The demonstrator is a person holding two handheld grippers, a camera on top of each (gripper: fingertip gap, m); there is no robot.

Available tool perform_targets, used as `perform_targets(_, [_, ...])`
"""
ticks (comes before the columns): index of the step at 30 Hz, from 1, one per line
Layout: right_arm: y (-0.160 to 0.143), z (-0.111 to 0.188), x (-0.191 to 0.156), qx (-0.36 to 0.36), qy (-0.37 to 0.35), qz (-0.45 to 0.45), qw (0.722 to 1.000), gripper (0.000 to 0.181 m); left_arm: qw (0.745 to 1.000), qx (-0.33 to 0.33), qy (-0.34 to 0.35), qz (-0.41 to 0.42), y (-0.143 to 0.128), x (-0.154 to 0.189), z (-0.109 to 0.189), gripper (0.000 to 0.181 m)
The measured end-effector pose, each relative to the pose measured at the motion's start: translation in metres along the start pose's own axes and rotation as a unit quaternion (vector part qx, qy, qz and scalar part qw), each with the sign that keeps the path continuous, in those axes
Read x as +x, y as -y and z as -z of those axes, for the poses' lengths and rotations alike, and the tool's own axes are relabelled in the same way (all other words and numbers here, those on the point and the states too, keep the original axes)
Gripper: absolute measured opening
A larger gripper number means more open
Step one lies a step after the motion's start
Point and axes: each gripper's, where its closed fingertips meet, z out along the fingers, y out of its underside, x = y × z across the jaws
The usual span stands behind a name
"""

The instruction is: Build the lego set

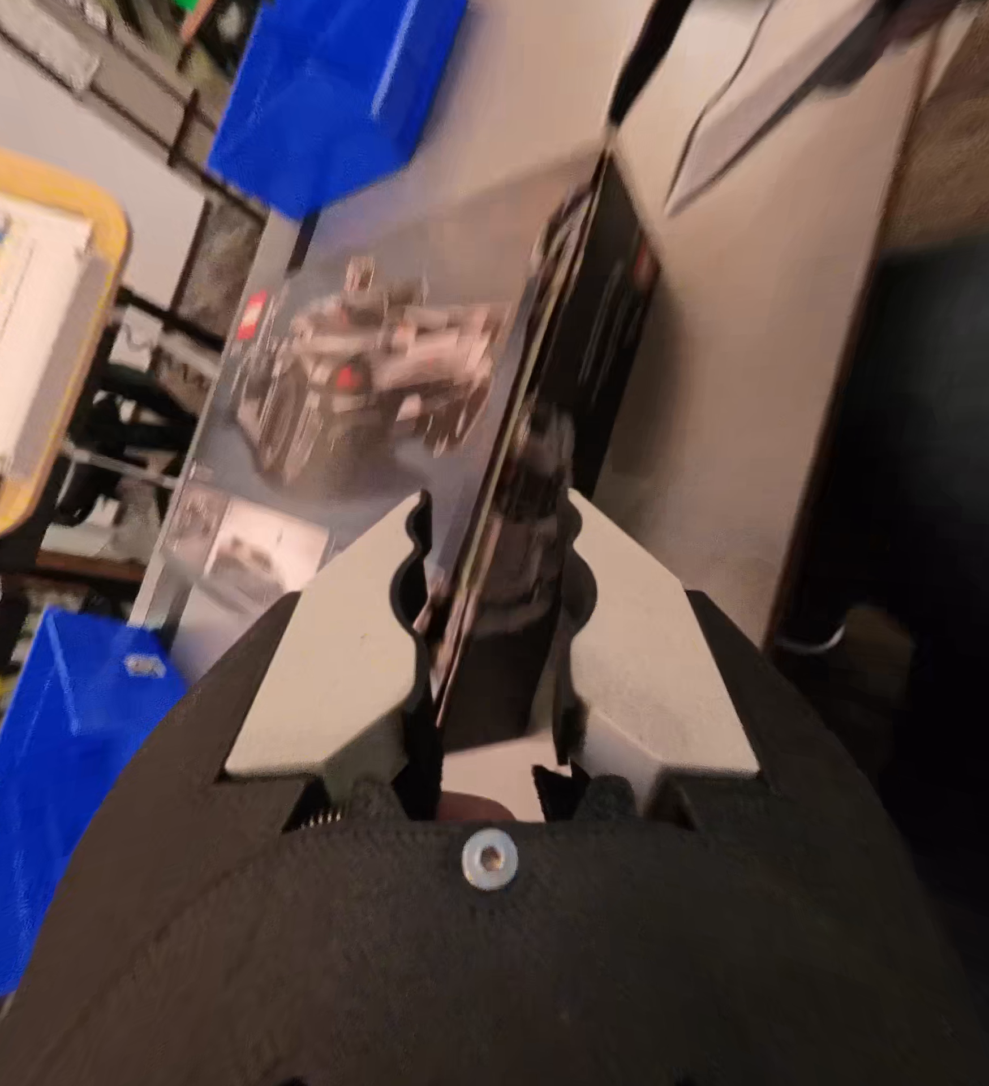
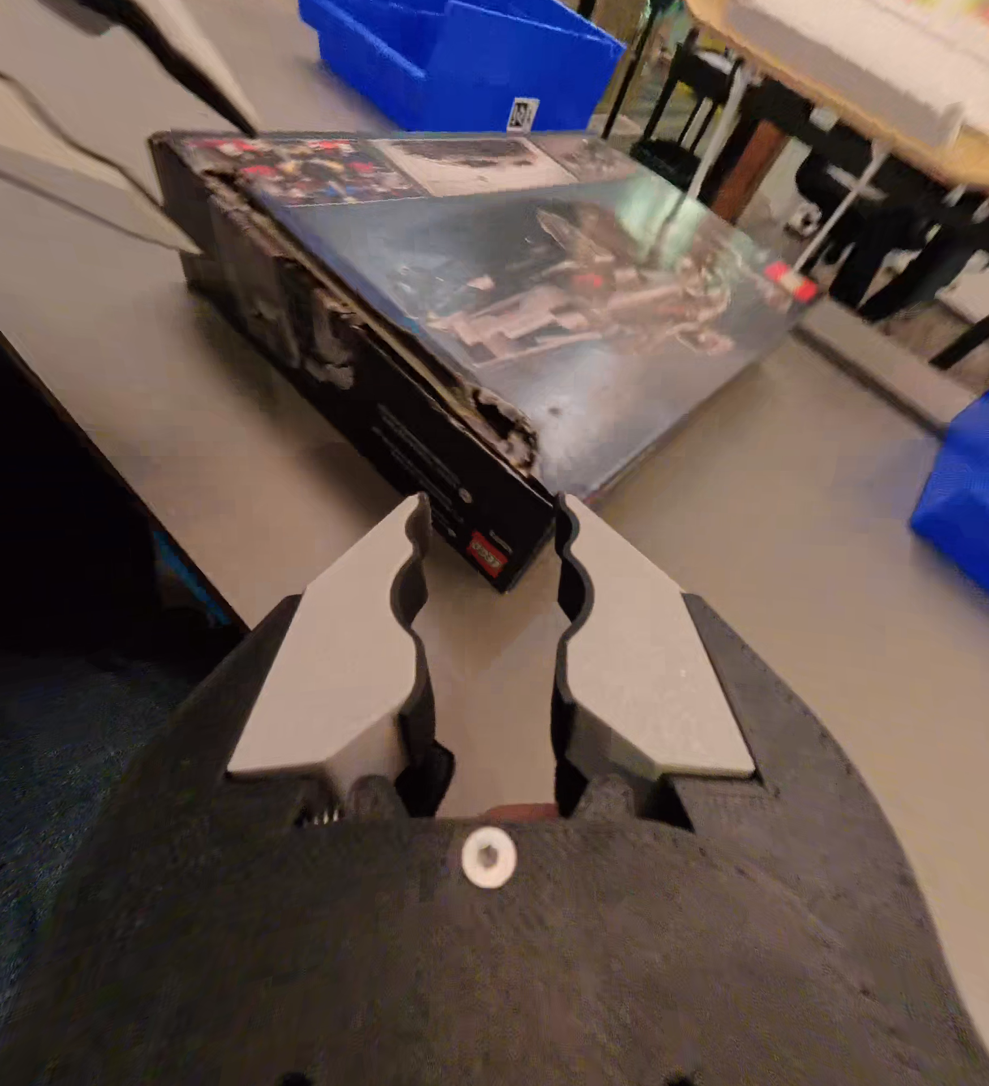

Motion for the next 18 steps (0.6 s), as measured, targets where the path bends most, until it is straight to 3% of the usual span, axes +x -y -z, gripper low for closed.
perform_targets(4, [-0.012, -0.002, 0.013, 0.008, 0.04, -0.032, 0.999, 0.035, 0.997, 0.039, -0.06, -0.033, 0.072, 0.04, -0.028, 0.044])
perform_targets(7, [-0.013, -0.002, 0.027, 0.022, 0.067, -0.075, 0.995, 0.028, 0.995, 0.02, -0.053, -0.077, 0.091, 0.053, -0.063, 0.046])
perform_targets(12, [-0.014, -0.006, 0.034, 0.03, 0.101, -0.094, 0.99, 0.022, 0.993, -0.068, -0.046, -0.08, 0.059, 0.056, -0.098, 0.05])
perform_targets(18, [-0.003, -0.006, 0.034, 0.048, 0.123, -0.086, 0.987, 0.027, 0.996, -0.038, -0.021, -0.076, 0.058, 0.057, -0.099, 0.049])
